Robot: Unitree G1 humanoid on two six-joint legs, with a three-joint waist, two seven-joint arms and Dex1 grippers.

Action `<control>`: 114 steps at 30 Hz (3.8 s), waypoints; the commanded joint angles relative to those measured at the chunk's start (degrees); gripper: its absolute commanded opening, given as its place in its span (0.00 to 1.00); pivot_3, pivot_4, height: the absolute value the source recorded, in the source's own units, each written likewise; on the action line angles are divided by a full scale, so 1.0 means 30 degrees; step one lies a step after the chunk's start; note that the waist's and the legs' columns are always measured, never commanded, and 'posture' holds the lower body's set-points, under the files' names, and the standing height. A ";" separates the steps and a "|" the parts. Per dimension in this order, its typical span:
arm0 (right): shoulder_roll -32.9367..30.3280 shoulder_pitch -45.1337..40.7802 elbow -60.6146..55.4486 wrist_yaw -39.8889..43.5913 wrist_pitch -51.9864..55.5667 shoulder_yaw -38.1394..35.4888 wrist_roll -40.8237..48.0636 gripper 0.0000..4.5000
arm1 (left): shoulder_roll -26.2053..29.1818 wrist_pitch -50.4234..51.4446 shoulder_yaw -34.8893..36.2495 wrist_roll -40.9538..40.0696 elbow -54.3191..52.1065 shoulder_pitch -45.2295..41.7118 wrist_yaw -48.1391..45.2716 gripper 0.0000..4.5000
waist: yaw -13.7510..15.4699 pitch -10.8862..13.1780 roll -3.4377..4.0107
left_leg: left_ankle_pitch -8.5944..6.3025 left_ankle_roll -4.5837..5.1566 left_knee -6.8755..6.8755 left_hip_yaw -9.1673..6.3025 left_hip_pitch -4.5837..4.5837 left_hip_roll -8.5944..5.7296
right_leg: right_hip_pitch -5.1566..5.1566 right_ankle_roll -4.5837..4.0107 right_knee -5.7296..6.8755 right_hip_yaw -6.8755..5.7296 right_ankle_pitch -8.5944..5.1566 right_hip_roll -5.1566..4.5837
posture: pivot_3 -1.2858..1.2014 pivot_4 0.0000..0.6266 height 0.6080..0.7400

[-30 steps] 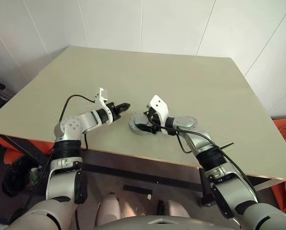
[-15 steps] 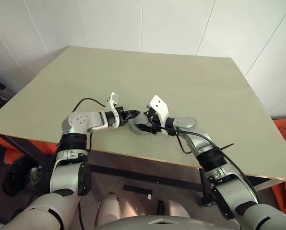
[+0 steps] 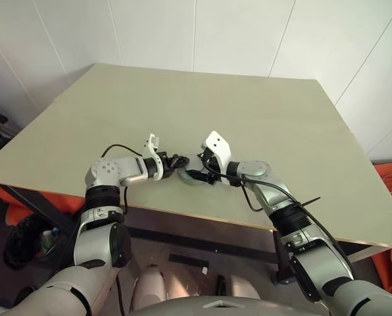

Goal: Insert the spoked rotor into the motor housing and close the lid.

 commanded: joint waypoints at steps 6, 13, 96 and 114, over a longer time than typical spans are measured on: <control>-0.0358 0.0398 0.0307 -0.0568 0.0959 -0.0069 -0.0617 0.70 | -0.0034 0.0780 0.0492 0.0187 -0.0225 0.0175 0.0775 0.01 | -0.0035 -0.0005 0.0007 | 0.0000 0.0001 -0.0089 0.0003 0.0002 -0.0007 | 0.0028 0.0000 -0.0134 -0.0010 0.0002 0.0004 | 0.52 0.00 1.00; -0.0390 0.0403 -0.0297 -0.0322 0.1599 -0.0126 -0.0314 0.70 | -0.0363 0.1445 0.0863 -0.0058 -0.0262 -0.0100 0.0658 0.01 | -0.0032 -0.0005 0.0007 | 0.0001 -0.0001 -0.0140 0.0005 0.0005 -0.0007 | 0.0023 -0.0002 -0.0133 -0.0016 0.0003 0.0004 | 0.52 0.00 1.00; -0.1296 -0.1390 -0.2653 0.0559 1.5689 -0.3639 0.6680 1.00 | -0.0075 0.1724 0.1484 -0.0117 -0.1298 0.0486 0.0558 0.00 | 0.0090 -0.0005 0.0007 | 0.0056 -0.0087 -0.0188 0.0025 -0.0009 0.0006 | -0.0002 -0.0141 -0.0116 -0.0018 0.0088 0.0015 | 0.52 0.00 1.00; 0.0290 -0.3899 0.4503 -0.6498 1.6791 -0.8111 0.5266 1.00 | -0.0254 0.1812 0.1677 -0.0240 -0.1709 0.0687 0.0832 0.00 | 0.0204 -0.0010 0.0014 | 0.0067 -0.0106 -0.0182 0.0024 0.0101 -0.0007 | 0.0107 -0.0003 -0.0077 -0.0010 0.0018 -0.0002 | 0.52 0.00 1.00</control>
